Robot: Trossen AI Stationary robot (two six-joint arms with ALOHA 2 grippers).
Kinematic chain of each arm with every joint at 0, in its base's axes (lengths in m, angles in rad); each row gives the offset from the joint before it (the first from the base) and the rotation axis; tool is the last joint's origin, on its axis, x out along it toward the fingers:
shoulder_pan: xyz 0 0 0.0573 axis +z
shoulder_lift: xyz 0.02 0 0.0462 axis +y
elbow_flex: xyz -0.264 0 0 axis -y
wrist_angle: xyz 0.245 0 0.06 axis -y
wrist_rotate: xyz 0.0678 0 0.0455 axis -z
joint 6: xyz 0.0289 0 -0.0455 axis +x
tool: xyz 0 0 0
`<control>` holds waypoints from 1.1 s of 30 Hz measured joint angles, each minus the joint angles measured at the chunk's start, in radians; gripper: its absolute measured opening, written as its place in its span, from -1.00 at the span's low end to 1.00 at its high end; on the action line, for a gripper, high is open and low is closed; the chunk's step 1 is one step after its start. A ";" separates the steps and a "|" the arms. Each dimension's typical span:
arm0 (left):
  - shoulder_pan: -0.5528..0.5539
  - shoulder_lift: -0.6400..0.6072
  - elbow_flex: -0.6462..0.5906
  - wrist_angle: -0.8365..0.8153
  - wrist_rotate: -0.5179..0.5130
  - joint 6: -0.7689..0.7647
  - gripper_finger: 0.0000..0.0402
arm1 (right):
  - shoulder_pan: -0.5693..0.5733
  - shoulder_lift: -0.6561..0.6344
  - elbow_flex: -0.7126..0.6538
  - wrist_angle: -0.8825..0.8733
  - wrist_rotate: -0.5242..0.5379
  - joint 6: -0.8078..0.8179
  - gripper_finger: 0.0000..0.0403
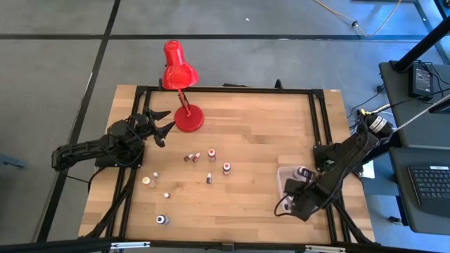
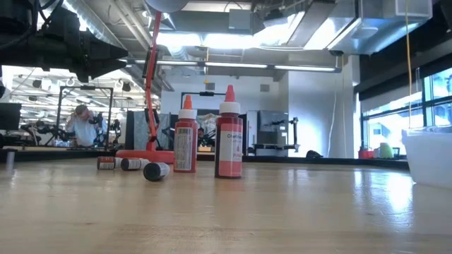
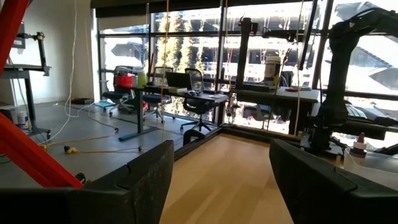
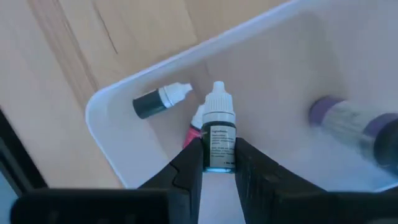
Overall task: Pick & Place food coloring
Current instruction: Put the small green bottle into the transparent container, then put the big pink bottle into the transparent container
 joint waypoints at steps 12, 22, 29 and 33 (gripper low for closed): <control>0.000 0.000 0.000 0.001 0.001 -0.006 0.29 | 0.032 0.000 -0.094 0.057 0.007 0.091 -0.60; 0.000 0.000 0.000 0.001 0.002 -0.008 0.29 | 0.032 0.000 -0.114 0.112 0.007 0.084 -0.46; 0.000 0.000 0.000 0.001 0.002 -0.008 0.29 | 0.032 -0.001 -0.112 0.093 -0.031 -0.013 -0.09; 0.000 0.000 0.000 0.001 0.002 -0.008 0.29 | 0.020 -0.003 -0.058 -0.069 -0.105 -0.246 0.00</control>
